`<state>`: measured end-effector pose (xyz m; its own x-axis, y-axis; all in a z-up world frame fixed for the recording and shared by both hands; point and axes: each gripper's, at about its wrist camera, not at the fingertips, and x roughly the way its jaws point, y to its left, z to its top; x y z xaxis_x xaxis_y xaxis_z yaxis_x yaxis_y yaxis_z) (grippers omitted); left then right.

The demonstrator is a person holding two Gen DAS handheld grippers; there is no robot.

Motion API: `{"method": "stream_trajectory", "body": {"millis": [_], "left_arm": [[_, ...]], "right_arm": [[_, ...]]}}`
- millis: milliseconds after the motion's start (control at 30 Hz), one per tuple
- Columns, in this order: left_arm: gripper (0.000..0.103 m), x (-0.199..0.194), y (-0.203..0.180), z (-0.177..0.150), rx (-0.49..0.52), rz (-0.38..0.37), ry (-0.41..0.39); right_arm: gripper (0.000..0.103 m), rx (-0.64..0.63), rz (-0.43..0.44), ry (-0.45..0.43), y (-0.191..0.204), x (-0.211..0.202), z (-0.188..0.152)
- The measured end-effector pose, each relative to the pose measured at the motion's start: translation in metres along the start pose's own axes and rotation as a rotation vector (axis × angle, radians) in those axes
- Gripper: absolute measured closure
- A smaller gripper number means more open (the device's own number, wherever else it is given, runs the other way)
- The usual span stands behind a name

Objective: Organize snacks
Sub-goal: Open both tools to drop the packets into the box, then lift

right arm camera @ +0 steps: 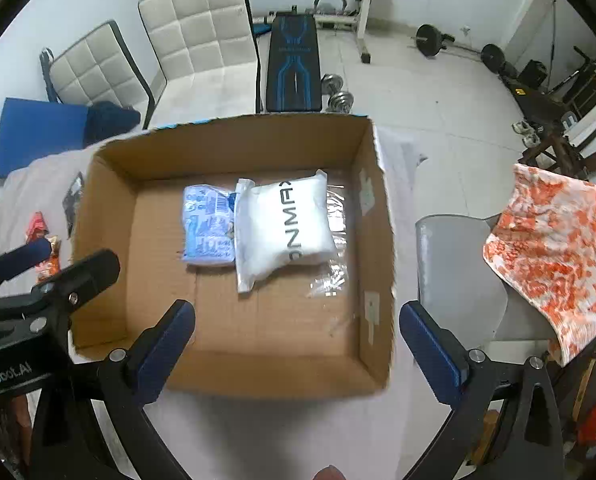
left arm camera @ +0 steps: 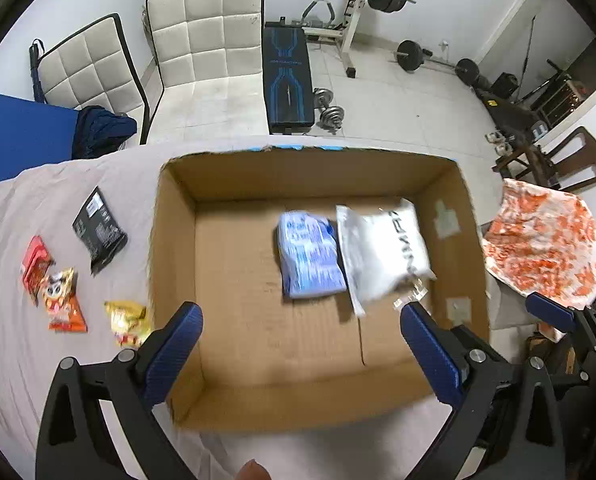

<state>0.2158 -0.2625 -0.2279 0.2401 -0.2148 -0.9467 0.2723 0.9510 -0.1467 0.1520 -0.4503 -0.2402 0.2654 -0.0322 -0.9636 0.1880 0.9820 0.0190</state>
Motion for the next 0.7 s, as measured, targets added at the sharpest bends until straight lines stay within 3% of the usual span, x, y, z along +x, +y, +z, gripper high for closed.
{"method": "stream_trajectory", "body": {"millis": [367,700], "left_arm": [[0.002,-0.076,-0.003,-0.043,-0.002,-0.026,-0.077],[0.002,-0.13,0.007,-0.058,0.043,-0.091,-0.138]], "right_arm": [[0.0,0.022,-0.036,-0.119,0.008,-0.104,-0.06],[0.0,0.057,-0.016,-0.161,0.028,-0.161,-0.08]]}}
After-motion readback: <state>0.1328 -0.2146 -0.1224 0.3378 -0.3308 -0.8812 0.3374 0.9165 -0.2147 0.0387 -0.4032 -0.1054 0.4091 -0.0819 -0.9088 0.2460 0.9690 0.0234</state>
